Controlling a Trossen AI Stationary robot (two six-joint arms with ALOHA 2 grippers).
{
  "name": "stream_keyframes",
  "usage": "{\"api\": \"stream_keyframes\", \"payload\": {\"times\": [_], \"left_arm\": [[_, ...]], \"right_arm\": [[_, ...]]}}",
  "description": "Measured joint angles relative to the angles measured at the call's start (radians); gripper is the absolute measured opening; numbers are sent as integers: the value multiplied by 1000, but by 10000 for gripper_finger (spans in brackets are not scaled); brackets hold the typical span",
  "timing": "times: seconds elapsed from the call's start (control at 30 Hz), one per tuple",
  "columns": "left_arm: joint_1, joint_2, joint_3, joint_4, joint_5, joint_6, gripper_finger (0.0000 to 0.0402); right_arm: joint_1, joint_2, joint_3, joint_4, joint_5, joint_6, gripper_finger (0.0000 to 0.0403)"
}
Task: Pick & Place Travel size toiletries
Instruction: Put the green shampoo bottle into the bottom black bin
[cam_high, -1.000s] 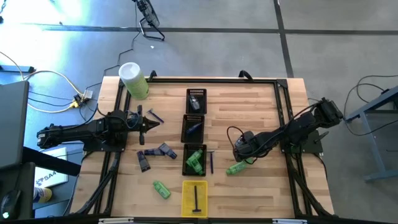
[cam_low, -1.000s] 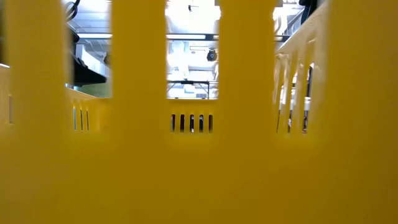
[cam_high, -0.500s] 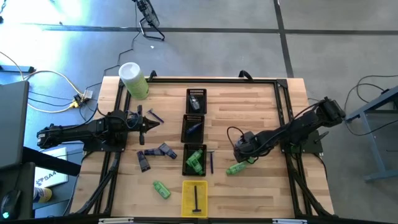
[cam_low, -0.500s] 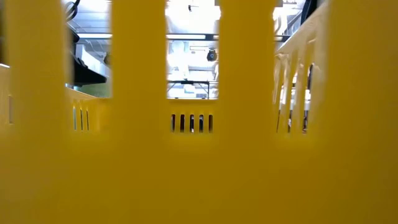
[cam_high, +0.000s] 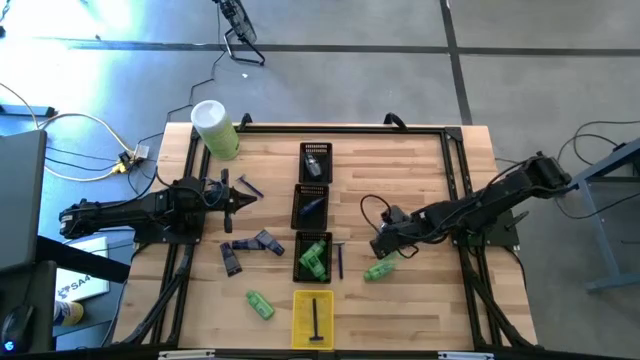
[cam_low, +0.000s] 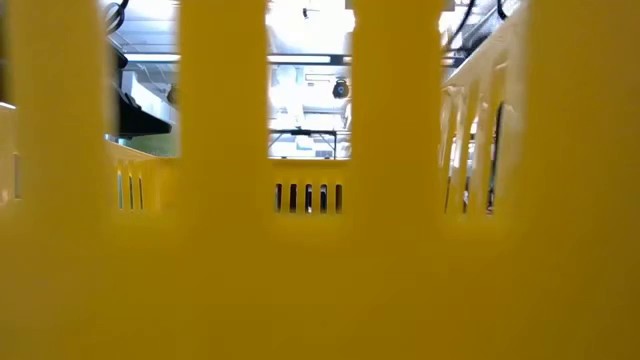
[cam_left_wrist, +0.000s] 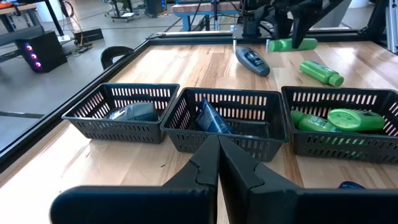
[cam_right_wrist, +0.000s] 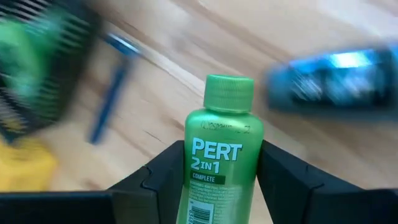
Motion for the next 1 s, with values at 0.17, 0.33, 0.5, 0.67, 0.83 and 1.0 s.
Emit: {"api": "stream_keyframes", "payload": {"times": [0.17, 0.33, 0.5, 0.67, 0.83, 1.0], "left_arm": [[0, 0, 0, 0, 0, 0, 6], [0, 0, 0, 0, 0, 0, 6], [0, 0, 0, 0, 0, 0, 6], [0, 0, 0, 0, 0, 0, 6], [0, 0, 0, 0, 0, 0, 6], [0, 0, 0, 0, 0, 0, 6]], "right_arm": [[-6, -7, 0, 183, 87, -117, 172], [-35, -6, 0, 317, 129, -224, 172], [-58, -5, 0, 467, 165, -340, 172], [-72, 25, 0, 637, 184, -454, 172], [-73, 72, 0, 760, 191, -513, 172], [-72, 119, 0, 788, 188, -502, 172]]}}
